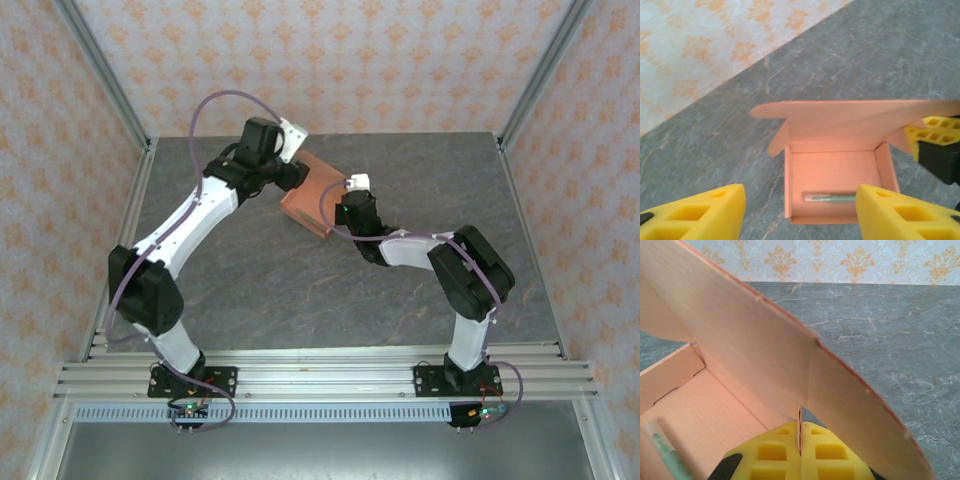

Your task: Fold the paper box

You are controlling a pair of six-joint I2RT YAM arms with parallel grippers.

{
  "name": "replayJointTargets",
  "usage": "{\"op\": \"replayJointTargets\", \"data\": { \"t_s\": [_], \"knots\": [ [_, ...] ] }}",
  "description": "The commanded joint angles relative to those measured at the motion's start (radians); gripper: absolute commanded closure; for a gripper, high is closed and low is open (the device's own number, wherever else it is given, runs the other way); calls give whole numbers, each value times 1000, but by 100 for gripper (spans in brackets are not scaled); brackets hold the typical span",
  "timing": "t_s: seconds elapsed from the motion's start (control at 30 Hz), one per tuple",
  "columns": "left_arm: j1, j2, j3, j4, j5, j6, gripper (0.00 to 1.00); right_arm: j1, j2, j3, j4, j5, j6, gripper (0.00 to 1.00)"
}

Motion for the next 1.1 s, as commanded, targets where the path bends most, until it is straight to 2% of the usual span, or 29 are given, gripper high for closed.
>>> {"op": "replayJointTargets", "data": {
  "t_s": [0.0,0.07,0.2,0.43,0.67,0.77,1.0,1.07],
  "knots": [
    [65,-71,-166,162,1,-62,37,-18,-37,-18,-37,8,-33,100],
    [95,-50,-219,213,61,-51,35,-27,-48,-18,-45,-9,-45,100],
    [118,72,-196,260,153,5,31,-50,-61,-13,-68,-39,-55,100],
    [125,286,-21,274,267,59,28,-64,-62,-5,-87,-61,-60,100],
    [126,432,155,244,324,79,27,-72,-60,6,-94,-70,-66,100],
    [126,469,206,241,368,79,33,-71,-55,15,-100,-72,-66,100],
    [126,524,269,195,445,76,63,-77,-49,30,-109,-71,-72,100],
    [125,528,272,187,448,73,66,-78,-48,35,-111,-70,-72,100]
  ]
}}
